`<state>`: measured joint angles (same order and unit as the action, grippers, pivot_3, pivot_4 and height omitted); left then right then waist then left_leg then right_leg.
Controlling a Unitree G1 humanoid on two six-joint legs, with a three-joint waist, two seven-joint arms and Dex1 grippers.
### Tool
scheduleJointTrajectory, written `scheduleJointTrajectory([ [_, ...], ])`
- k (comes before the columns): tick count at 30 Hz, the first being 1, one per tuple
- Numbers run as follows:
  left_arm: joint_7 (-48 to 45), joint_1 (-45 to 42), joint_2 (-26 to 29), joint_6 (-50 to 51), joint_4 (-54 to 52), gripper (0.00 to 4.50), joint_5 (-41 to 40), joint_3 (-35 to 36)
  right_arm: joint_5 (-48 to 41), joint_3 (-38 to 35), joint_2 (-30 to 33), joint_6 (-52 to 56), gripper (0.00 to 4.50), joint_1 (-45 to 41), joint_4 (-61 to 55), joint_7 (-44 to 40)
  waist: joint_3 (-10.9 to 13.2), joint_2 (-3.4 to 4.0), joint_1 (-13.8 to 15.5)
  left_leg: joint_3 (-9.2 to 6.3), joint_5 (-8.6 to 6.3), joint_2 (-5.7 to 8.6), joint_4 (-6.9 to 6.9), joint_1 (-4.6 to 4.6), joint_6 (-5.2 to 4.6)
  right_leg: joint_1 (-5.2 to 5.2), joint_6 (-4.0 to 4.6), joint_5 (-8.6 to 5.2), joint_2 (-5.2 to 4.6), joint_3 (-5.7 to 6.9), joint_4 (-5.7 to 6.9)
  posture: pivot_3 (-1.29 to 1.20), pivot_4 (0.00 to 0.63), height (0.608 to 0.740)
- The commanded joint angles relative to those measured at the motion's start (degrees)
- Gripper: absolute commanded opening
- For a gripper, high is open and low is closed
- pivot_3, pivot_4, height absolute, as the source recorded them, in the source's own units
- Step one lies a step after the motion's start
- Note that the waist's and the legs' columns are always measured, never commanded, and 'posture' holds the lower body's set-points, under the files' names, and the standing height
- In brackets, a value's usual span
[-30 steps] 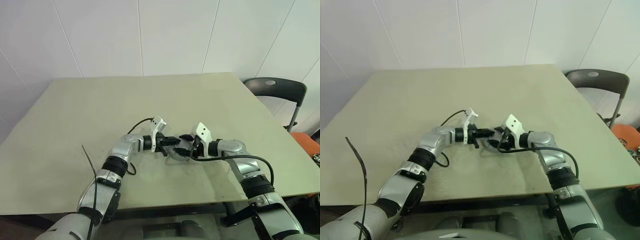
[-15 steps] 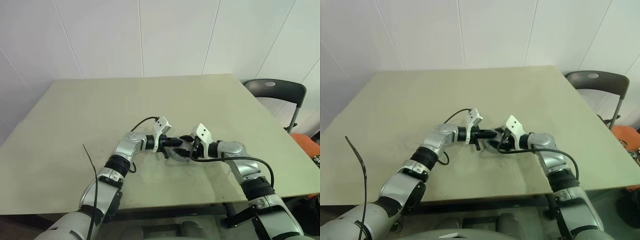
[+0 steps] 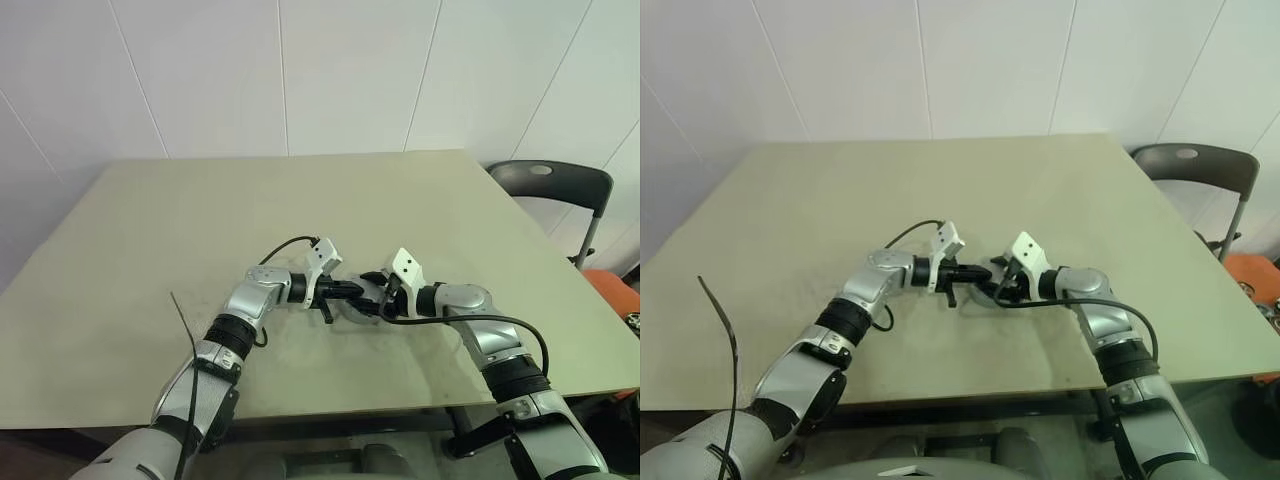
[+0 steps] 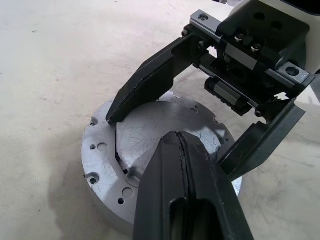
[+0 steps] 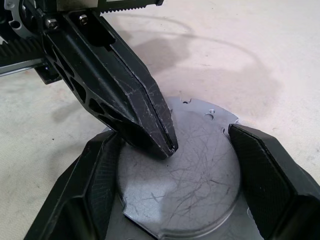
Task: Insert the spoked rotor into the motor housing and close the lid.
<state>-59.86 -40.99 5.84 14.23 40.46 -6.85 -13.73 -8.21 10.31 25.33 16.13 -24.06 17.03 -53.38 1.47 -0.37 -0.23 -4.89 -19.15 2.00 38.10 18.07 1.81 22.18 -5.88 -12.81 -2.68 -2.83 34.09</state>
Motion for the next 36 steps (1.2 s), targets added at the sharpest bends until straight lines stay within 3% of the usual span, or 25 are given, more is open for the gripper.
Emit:
scheduleJointTrajectory([
  [1, 2.65, 0.23, -0.26, -0.84, 3.55, 0.00, 3.37, -1.74, 1.45, 1.26, 0.53, 1.71, 3.06, 1.52, 1.85, -0.09, -0.01, -0.01, 0.10, 0.00, 0.00, 0.00, 0.00, -0.03, 0.00, -0.03, 0.00, 0.00, 0.00, 0.00, 0.00, 0.00, 0.000, 0.740],
  [9, 2.67, 0.56, -0.72, -1.35, 4.28, 0.00, 4.08, -2.16, 1.45, 1.05, 0.61, 1.85, 3.06, 2.00, 1.25, 0.67, 0.00, -0.01, 0.54, 0.00, -0.01, 0.00, -0.02, -0.63, -0.01, -0.63, -0.12, -0.29, 0.00, 0.00, -0.02, 0.00, 0.000, 0.740],
  [27, 2.47, 0.99, -0.71, -1.14, 3.85, 0.00, 4.50, -2.51, 1.97, 0.85, 0.45, 1.80, 3.06, 1.36, 2.31, 2.13, 0.01, -0.02, 0.56, -0.04, -0.01, -0.01, -0.04, -0.66, -0.01, -0.69, -0.15, -0.31, 0.00, 0.00, -0.05, 0.00, 0.000, 0.740],
  [31, 2.50, 1.30, -0.73, -1.18, 3.81, 0.00, 4.51, -2.51, 2.12, 0.93, 0.56, 0.60, 4.38, 1.65, 1.98, 2.16, 0.01, -0.02, 0.48, -0.03, -0.01, -0.01, -0.04, -0.66, -0.01, -0.69, -0.15, -0.32, 0.00, 0.00, -0.05, 0.00, 0.000, 0.740],
  [36, 2.33, 1.33, -0.79, -0.99, 3.55, 0.00, 4.39, -2.40, -0.74, 0.54, 0.64, 5.10, 4.45, 1.72, 0.22, -0.43, 0.02, -0.03, 0.45, -0.06, -0.01, -0.01, -0.04, -0.66, -0.01, -0.69, -0.15, -0.32, 0.00, 0.00, -0.05, 0.00, 0.000, 0.740],
])
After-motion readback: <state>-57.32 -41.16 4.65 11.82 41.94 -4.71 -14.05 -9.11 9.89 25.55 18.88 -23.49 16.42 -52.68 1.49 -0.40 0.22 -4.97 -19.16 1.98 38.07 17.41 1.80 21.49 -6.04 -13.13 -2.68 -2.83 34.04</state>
